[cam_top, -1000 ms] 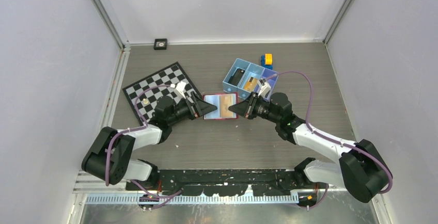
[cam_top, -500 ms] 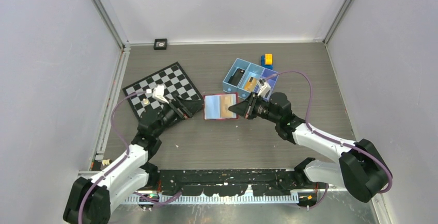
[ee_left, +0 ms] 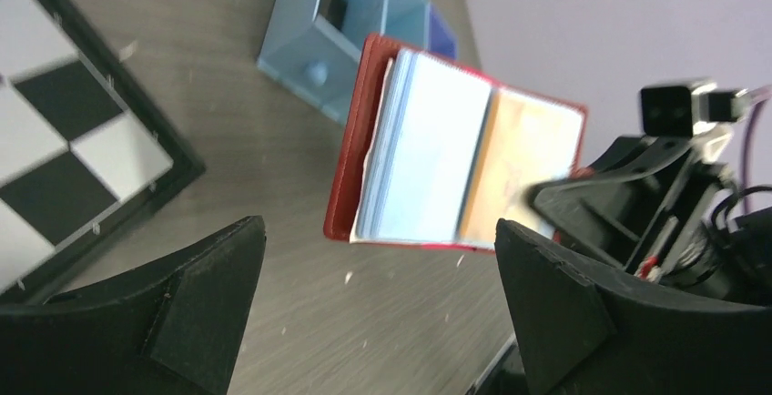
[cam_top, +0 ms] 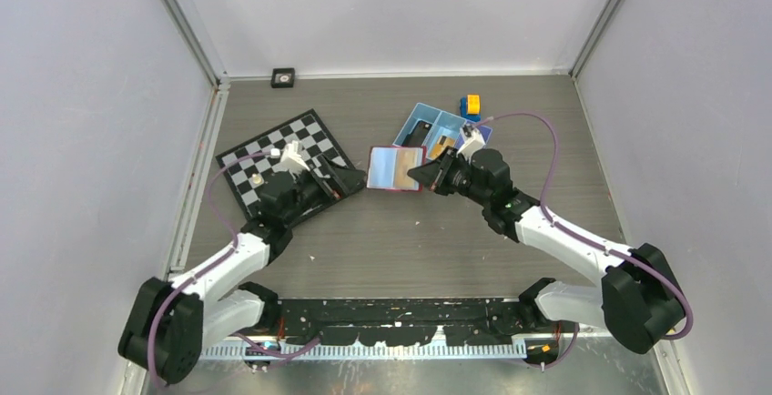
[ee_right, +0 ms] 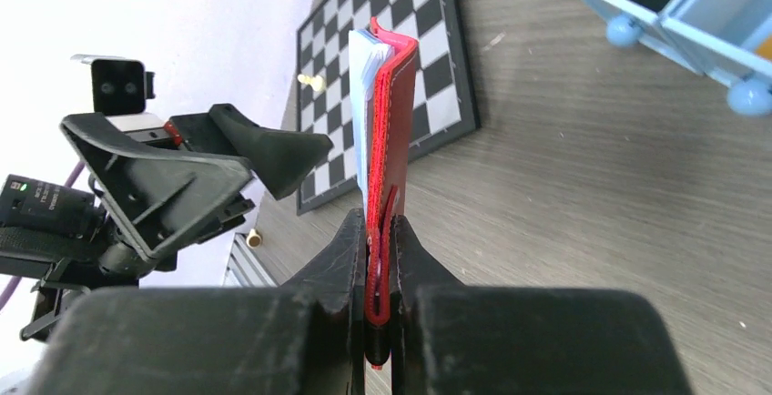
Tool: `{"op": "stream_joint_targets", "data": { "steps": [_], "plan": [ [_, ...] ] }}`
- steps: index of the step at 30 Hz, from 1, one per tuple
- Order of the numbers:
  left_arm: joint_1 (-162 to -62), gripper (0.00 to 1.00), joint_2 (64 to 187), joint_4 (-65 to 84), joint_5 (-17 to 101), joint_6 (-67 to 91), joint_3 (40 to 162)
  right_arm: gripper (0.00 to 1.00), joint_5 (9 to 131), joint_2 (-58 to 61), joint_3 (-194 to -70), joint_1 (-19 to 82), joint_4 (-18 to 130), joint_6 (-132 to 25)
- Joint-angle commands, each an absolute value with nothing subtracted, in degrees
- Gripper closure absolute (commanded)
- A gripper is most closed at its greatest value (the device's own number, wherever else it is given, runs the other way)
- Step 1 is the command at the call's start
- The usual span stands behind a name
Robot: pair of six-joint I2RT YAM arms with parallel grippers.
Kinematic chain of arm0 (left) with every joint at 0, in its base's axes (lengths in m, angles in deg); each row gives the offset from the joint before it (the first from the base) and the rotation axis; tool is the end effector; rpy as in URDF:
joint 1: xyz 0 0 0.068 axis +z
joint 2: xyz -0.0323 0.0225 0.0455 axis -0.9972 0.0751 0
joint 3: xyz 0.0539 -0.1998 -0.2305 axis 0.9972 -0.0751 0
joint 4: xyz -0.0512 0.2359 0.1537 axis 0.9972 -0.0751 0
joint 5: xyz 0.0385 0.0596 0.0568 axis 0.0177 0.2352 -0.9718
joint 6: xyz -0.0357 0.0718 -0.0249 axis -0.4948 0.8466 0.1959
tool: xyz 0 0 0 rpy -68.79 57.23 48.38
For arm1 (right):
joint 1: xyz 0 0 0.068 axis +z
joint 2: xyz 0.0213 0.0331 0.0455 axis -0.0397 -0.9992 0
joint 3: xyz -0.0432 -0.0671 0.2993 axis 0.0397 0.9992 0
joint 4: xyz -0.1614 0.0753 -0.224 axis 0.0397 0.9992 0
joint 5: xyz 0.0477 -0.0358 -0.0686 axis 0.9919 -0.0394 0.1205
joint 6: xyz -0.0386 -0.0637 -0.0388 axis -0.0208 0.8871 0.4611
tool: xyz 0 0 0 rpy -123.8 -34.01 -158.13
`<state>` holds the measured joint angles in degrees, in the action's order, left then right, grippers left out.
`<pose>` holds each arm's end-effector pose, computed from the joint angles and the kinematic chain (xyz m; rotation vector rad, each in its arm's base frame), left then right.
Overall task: Take the credit cards out of the card holder
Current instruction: Pick up the card holder from the center of the board.
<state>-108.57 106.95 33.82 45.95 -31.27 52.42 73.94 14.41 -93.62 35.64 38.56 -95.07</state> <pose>0.2342 -0.1155 0.2502 -0.3344 1.8080 -1.1629 0.2525 0.1841 0.2721 0.0975 1.9691 1.1613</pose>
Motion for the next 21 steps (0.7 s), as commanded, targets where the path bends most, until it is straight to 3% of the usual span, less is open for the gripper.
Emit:
{"op": "stream_joint_targets", "data": {
  "steps": [1,21],
  "plan": [
    [-111.4,0.0,111.6,41.3,50.8,-29.6,51.7,1.0,74.8,15.8,-92.1,35.6,35.6,-94.2],
    [-114.1,0.0,131.2,61.8,64.9,-36.3,54.7,0.99,83.7,15.6,-90.3,35.6,27.2,-95.7]
  ]
}}
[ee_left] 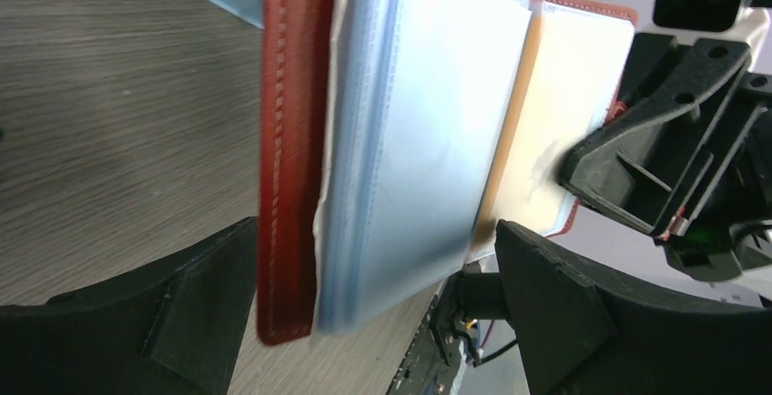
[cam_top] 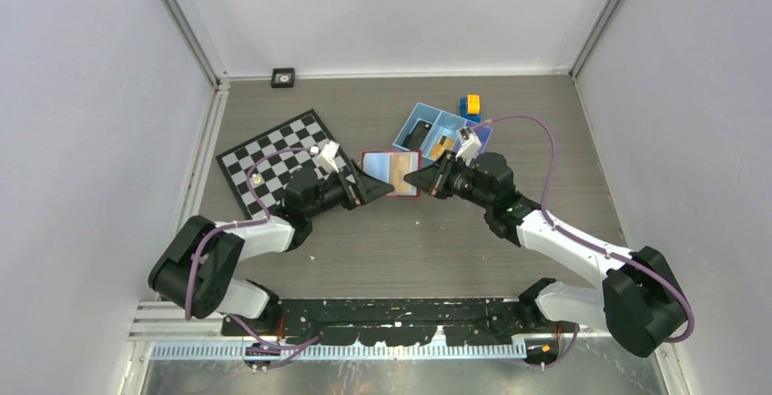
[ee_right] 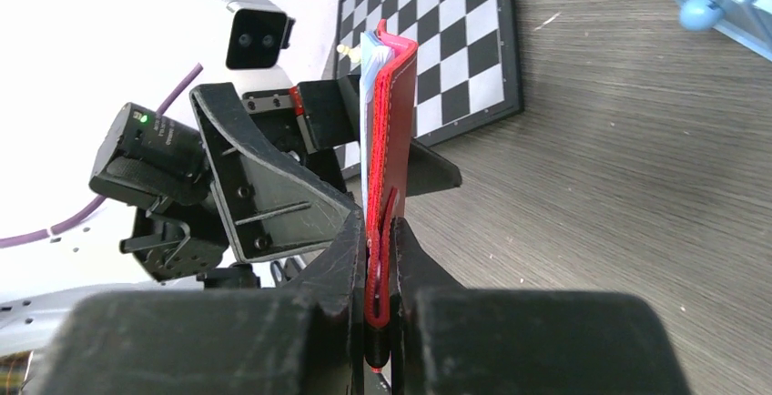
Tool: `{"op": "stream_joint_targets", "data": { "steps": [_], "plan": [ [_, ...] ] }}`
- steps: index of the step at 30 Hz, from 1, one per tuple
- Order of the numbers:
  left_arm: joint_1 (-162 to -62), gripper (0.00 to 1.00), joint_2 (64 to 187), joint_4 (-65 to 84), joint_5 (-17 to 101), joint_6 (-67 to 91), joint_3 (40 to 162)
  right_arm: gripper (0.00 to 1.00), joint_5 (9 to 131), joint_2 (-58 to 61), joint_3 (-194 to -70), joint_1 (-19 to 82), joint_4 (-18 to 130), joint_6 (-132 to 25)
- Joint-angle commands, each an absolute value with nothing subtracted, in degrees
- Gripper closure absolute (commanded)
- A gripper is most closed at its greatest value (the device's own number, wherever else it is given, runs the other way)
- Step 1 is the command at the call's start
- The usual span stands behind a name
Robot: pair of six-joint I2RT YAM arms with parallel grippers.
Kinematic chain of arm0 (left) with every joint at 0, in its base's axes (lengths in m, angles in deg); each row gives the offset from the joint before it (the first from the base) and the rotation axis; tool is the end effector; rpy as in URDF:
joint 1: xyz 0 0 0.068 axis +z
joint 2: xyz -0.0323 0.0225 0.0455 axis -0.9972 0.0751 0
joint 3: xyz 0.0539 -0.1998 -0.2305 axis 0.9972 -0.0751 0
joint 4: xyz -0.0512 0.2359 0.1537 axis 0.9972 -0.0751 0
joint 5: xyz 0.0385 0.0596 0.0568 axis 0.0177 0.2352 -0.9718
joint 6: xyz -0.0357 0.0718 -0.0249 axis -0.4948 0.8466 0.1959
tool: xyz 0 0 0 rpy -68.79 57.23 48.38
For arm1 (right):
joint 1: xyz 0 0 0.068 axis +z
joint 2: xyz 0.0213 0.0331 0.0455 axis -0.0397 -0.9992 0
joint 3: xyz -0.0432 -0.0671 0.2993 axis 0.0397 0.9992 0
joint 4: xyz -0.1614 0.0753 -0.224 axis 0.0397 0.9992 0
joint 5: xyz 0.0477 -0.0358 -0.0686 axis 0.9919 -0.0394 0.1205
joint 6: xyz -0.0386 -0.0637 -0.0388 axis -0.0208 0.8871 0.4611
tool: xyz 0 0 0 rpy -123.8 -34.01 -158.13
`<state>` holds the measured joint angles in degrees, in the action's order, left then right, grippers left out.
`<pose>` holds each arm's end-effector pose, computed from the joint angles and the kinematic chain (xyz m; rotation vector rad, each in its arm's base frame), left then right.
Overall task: Take the credit cards out of the card holder
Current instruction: Pick up the card holder from the center of the board.
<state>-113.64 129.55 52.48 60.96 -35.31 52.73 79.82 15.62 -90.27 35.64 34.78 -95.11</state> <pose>0.2546 -0.1730 0.1947 -0.1399 1.9935 -1.4570 0.2399 0.1846 0.2643 0.0111 1.9633 1.2584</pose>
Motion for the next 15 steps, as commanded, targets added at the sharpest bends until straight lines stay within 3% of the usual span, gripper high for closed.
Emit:
{"op": "stream_joint_targets", "data": {
  "steps": [1,15],
  "plan": [
    [-114.1,0.0,131.8,63.0,65.5,-36.7,54.8,1.0,84.4,15.7,-90.3,35.7,26.6,-95.7],
    [-114.1,0.1,131.3,69.6,66.5,-38.6,53.7,1.0,84.3,15.3,-90.2,35.7,26.6,-95.6]
  ]
}}
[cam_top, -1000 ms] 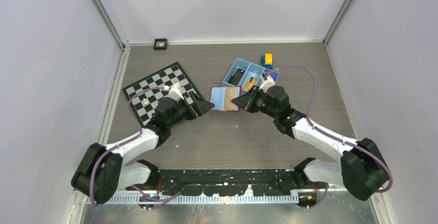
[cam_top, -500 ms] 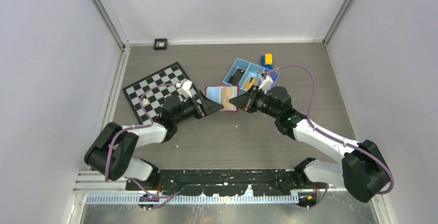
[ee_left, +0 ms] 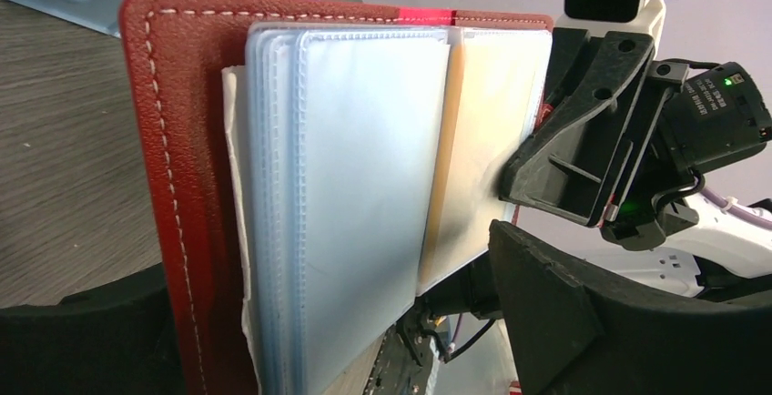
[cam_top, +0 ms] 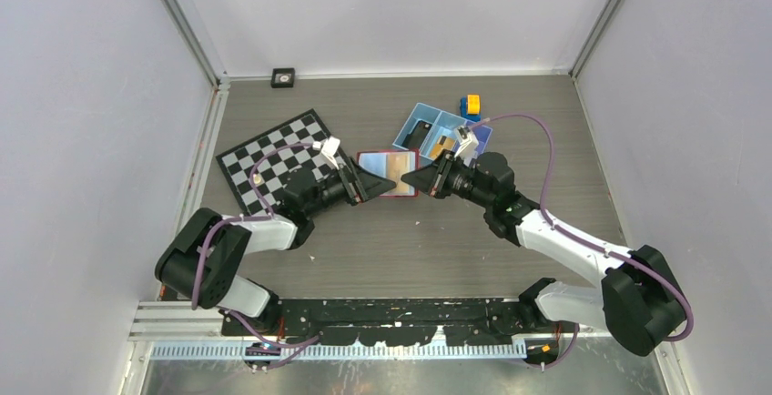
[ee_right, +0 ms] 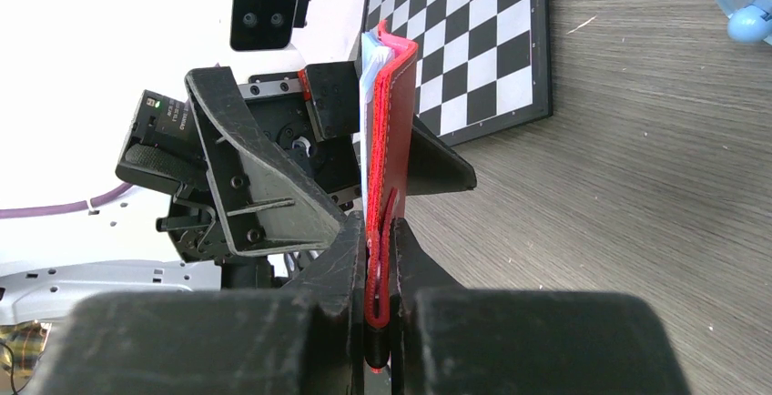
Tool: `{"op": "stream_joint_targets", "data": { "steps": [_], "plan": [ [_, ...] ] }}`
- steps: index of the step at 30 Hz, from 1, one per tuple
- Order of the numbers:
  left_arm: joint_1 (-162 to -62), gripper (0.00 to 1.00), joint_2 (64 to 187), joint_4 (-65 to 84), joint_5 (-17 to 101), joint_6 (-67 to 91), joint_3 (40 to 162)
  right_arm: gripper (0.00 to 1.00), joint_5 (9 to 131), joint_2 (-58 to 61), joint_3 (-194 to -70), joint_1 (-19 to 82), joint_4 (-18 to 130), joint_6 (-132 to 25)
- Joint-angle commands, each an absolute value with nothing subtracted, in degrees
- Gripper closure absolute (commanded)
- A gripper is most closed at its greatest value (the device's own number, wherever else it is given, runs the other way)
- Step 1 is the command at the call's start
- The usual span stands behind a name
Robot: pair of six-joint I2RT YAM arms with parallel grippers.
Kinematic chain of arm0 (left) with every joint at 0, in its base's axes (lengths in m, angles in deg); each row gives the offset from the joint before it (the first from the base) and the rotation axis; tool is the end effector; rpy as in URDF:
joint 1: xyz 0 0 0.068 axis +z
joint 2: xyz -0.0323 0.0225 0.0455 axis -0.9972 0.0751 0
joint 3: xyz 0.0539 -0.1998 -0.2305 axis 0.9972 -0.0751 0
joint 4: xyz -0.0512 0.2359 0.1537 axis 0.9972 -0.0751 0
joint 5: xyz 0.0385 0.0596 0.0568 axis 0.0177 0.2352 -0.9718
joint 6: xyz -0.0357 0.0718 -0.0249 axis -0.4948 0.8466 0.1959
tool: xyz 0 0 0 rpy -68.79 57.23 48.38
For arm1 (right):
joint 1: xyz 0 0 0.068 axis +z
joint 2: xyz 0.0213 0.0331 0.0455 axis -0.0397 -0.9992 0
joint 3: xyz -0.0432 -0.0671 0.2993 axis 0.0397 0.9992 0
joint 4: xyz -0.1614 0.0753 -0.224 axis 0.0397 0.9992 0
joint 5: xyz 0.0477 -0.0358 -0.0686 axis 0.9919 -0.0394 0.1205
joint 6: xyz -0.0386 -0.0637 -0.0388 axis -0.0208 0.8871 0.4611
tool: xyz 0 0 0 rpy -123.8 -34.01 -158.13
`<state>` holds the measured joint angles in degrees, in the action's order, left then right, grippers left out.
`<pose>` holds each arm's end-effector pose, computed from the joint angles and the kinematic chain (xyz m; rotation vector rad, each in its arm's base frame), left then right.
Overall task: Take the credit cards out of the card holder
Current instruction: Pick up the card holder from the center of the board.
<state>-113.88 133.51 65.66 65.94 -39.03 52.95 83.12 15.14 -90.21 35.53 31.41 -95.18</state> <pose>0.2575 -0.1823 0.2078 -0.0436 1.8635 -1.6097 0.2392 0.1882 0.2700 -0.0458 1.9224 1.3213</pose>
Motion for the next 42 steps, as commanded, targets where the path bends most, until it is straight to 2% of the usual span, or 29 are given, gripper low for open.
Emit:
{"op": "stream_joint_targets", "data": {
  "steps": [1,11,13,19,22,26,28,31,35,39,42],
  "plan": [
    [-114.1,0.11,131.0,69.5,66.3,-38.5,53.5,0.99,84.4,15.3,-90.2,35.7,26.6,-95.6],
    [-113.6,0.25,124.4,64.2,62.6,-35.2,51.7,1.0,84.7,14.4,-90.4,35.6,26.5,-95.7],
    [-113.6,0.31,122.7,62.7,61.3,-34.3,51.3,1.0,84.9,14.3,-90.4,35.6,26.4,-95.8],
    [-113.6,0.61,120.5,61.3,60.1,-33.1,50.5,1.0,85.3,13.9,-90.5,35.7,26.1,-95.8],
    [-113.6,0.8,121.7,62.1,61.6,-33.3,51.1,0.99,85.7,13.3,-90.8,35.7,26.1,-95.9],
    [-113.6,0.96,124.0,64.2,62.9,-34.7,51.6,0.95,86.0,12.6,-91.0,35.6,26.1,-95.8],
    [-113.6,1.0,124.4,64.6,63.1,-35.0,51.7,0.84,86.1,12.7,-90.8,35.7,26.1,-95.6],
    [-113.6,1.0,124.5,63.9,62.8,-34.7,51.7,0.68,85.1,13.8,-89.8,35.6,25.6,-95.2],
    [-113.6,1.0,124.0,63.2,61.6,-34.6,51.2,0.54,81.6,16.0,-88.9,35.6,27.2,-94.5],
    [-113.6,1.0,123.1,61.1,60.6,-34.3,51.2,0.49,77.9,19.0,-87.6,35.5,28.6,-93.8],
    [-113.6,1.0,122.8,61.0,60.6,-34.2,51.2,0.53,76.1,20.8,-86.6,35.6,28.7,-93.6]
  ]
}}
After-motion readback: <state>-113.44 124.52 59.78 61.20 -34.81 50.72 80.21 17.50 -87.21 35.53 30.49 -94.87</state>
